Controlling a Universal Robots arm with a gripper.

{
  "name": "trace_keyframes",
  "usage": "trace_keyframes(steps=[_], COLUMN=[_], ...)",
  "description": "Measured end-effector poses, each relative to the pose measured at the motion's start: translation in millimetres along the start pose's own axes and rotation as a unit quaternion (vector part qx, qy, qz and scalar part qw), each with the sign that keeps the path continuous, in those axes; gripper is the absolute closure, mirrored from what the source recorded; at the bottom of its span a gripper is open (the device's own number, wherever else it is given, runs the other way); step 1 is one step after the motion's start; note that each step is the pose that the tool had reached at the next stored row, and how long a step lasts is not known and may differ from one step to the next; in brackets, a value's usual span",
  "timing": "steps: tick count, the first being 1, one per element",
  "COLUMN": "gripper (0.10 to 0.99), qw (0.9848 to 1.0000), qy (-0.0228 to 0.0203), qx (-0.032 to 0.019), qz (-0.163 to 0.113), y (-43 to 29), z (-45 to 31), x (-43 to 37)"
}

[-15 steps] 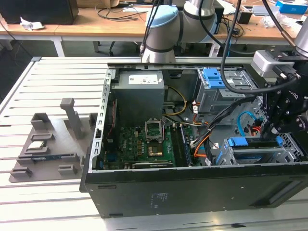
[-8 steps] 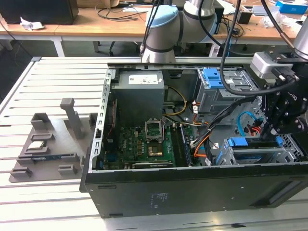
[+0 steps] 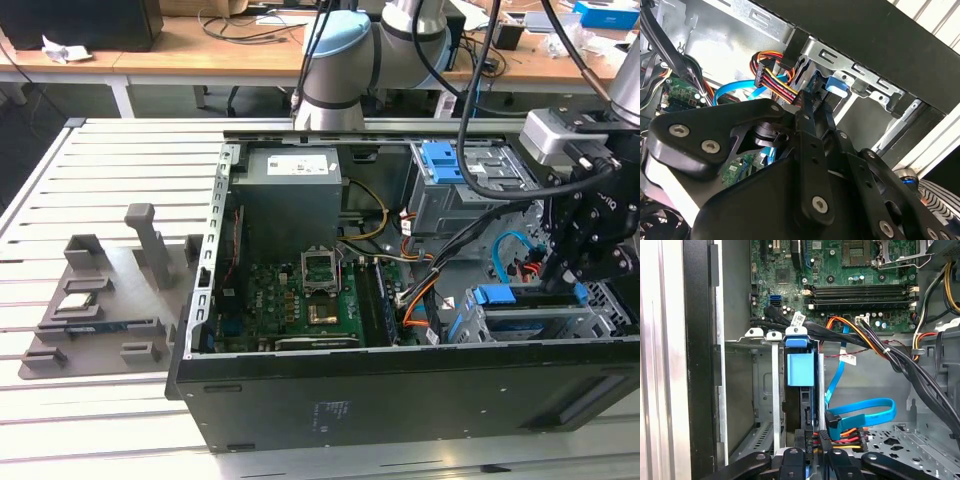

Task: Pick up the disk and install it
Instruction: 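Insert the first disk wire, then insert the second disk wire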

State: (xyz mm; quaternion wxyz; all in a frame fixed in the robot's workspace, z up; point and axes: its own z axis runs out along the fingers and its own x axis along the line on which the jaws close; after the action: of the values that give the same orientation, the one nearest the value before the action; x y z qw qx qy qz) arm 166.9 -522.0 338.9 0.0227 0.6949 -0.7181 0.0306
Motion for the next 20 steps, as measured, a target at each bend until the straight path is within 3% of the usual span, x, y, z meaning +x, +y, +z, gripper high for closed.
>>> trace_keyframes(steps=[5, 7, 11, 14, 20], gripper=[0.859, 0.98, 0.98, 0.98, 0.98], qw=[1.0, 1.0, 1.0, 1.0, 1.0], qy=[0.0, 0.0, 0.0, -0.0001, 0.0], qx=[0.0, 0.0, 0.0, 0.0, 0.0], qz=[0.0, 0.0, 0.0, 0.0, 0.0], y=[-0.2, -0.2, -0.5, -0.5, -0.5], z=[-16.1, -22.2, -44.0, -48.5, -49.0], x=[-0.2, -0.3, 0.4, 0.8, 0.8])
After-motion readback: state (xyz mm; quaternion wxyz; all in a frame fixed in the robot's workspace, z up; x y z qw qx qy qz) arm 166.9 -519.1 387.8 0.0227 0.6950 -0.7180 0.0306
